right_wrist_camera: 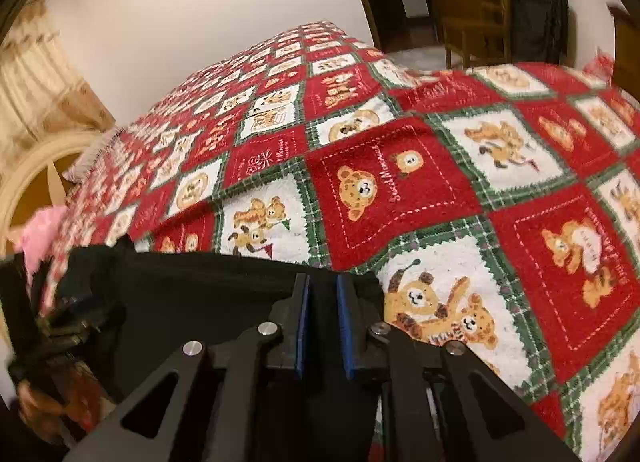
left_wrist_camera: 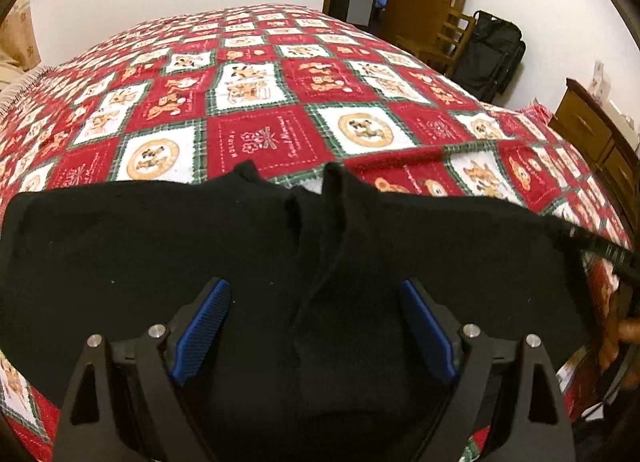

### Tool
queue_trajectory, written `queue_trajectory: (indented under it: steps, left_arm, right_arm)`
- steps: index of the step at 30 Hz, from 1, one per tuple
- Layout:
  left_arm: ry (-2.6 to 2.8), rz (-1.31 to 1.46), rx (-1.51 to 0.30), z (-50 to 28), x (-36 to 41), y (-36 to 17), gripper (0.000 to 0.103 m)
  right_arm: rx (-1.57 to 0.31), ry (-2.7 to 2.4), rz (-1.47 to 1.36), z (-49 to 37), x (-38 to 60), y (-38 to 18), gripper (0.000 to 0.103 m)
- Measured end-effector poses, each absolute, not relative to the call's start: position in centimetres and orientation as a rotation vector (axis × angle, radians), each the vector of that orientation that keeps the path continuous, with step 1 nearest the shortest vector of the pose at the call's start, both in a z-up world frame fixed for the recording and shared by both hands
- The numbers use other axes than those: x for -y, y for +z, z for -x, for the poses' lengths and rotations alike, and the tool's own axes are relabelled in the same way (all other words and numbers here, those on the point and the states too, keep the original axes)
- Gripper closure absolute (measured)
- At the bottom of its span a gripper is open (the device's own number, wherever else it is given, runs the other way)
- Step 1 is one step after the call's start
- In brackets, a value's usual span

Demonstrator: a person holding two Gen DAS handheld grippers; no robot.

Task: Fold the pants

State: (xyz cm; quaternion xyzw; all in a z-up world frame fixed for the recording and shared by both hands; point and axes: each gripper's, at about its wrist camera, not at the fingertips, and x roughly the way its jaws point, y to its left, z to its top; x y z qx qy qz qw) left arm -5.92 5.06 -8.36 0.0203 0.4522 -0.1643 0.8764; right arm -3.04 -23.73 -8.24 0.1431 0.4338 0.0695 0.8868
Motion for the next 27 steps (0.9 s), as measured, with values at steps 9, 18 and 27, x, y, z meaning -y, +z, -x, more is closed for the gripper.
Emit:
queue_trajectory:
  steps: [9,18,27]
  left_arm:
    - [-0.356,-0.051,-0.94,7.2,-5.7,-8.2,0.01]
    - [-0.214,0.07,-0.803,8.0,-14.3,-5.6,0.01]
    - [0.135,0.1,-0.842,6.2,-20.9,-7.0,0.01]
  right_arm:
    - [-0.727,0.1,-0.143,5.9,21.1,-4.8,0.087]
    - [-0.738,0.329,-0.034,8.7,16.2,-5.3,0.087]
    - [-0.763,0.321,-0.021,7.1,14.3,-4.6,0.087]
